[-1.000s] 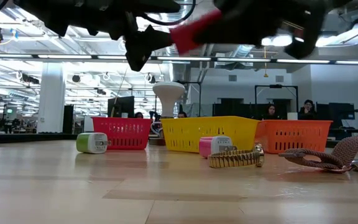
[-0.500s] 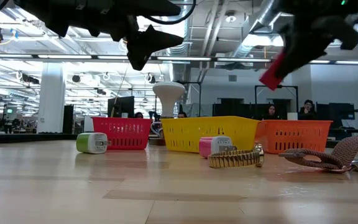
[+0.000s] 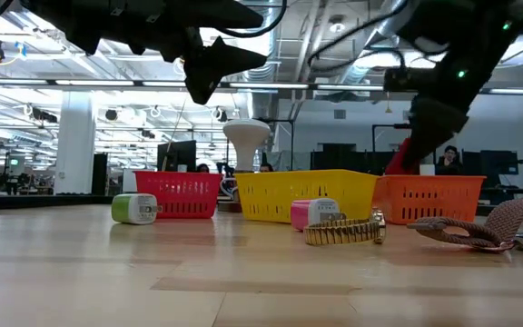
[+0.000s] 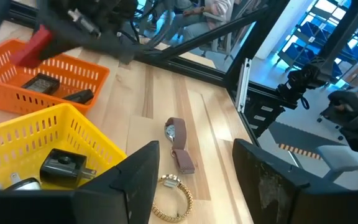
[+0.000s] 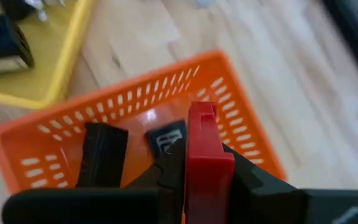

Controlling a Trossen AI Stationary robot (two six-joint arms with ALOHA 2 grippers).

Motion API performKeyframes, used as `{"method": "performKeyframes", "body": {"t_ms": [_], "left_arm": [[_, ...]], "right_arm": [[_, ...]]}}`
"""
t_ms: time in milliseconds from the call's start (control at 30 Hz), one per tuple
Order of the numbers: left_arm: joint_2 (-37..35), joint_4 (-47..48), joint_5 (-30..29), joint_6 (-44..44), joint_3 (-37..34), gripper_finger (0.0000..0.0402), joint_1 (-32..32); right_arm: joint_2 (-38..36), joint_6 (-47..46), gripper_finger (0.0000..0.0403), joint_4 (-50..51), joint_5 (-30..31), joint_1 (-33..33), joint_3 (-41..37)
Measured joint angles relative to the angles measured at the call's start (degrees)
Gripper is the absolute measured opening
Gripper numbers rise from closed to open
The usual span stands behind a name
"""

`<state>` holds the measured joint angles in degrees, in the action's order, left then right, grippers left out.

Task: Pick & Place Office items
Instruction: Put the red digital clock into the orange basket

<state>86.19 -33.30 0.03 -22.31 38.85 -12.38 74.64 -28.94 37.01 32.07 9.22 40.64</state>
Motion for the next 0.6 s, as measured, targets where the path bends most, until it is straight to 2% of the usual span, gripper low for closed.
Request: {"method": "performKeyframes", "body": {"t_ms": [100,333,600], "left_arm": [[0.0,0.1,0.0,0.0,0.0,0.0198,0.0],[0.0,1.3,0.0,1.0,0.0,0.0198,0.0],[0.0,1.4,0.0,1.5,0.0,0.0197,0.0]], "right_arm": [[2.8,0.1,0.0069,-0.1,-2.1,-1.4,0.0],[8.1,0.4,0.0113,-0.1,-2.2,-2.4,0.3],[8.7,3.6,0.0165,1.0,-3.0,-2.2,6.1]]}}
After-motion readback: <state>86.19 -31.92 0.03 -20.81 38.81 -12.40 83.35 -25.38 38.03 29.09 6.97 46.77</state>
